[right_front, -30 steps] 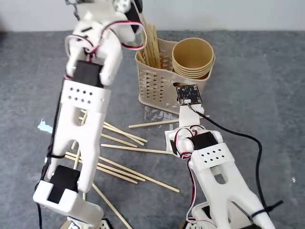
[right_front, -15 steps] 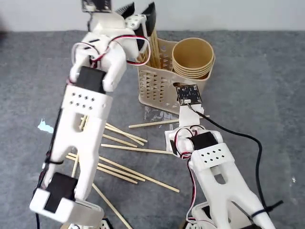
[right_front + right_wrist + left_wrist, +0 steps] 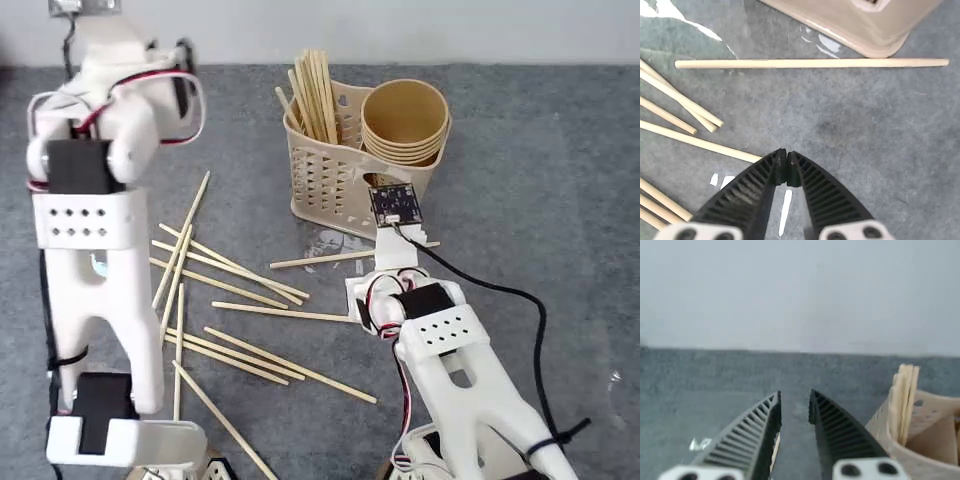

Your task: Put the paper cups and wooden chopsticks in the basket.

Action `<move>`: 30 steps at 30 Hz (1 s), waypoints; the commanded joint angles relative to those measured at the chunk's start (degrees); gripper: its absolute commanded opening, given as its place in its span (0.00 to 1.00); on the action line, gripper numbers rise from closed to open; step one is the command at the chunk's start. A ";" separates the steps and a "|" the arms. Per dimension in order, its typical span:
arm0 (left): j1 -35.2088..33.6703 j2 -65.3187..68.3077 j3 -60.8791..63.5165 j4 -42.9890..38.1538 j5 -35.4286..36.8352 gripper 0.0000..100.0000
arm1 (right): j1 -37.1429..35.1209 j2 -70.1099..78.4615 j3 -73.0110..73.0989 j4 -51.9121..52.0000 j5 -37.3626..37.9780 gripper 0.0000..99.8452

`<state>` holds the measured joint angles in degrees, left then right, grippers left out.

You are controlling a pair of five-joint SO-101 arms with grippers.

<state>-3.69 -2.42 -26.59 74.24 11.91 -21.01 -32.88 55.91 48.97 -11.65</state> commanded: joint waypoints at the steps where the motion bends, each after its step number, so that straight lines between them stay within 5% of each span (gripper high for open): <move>1: -1.58 -2.81 0.40 7.47 -1.49 0.04 | 0.31 -1.63 -0.35 -1.10 -0.62 0.01; 6: -2.20 -2.81 8.48 12.92 -7.65 0.01 | 0.31 -1.63 -0.35 -1.10 -0.62 0.01; 13: -5.27 2.64 19.38 9.05 -18.20 0.02 | 0.31 -1.63 -0.35 -1.10 -0.62 0.01; 20: -5.80 18.11 15.16 10.02 -23.03 0.15 | 0.48 -1.63 -0.35 -1.01 -0.62 0.01; 30: -6.51 34.55 1.45 9.93 -23.38 0.15 | 0.57 -1.71 -0.35 -1.01 -0.62 0.01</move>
<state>-9.23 30.37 -19.21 84.79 -10.77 -21.01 -32.88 55.91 48.97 -11.65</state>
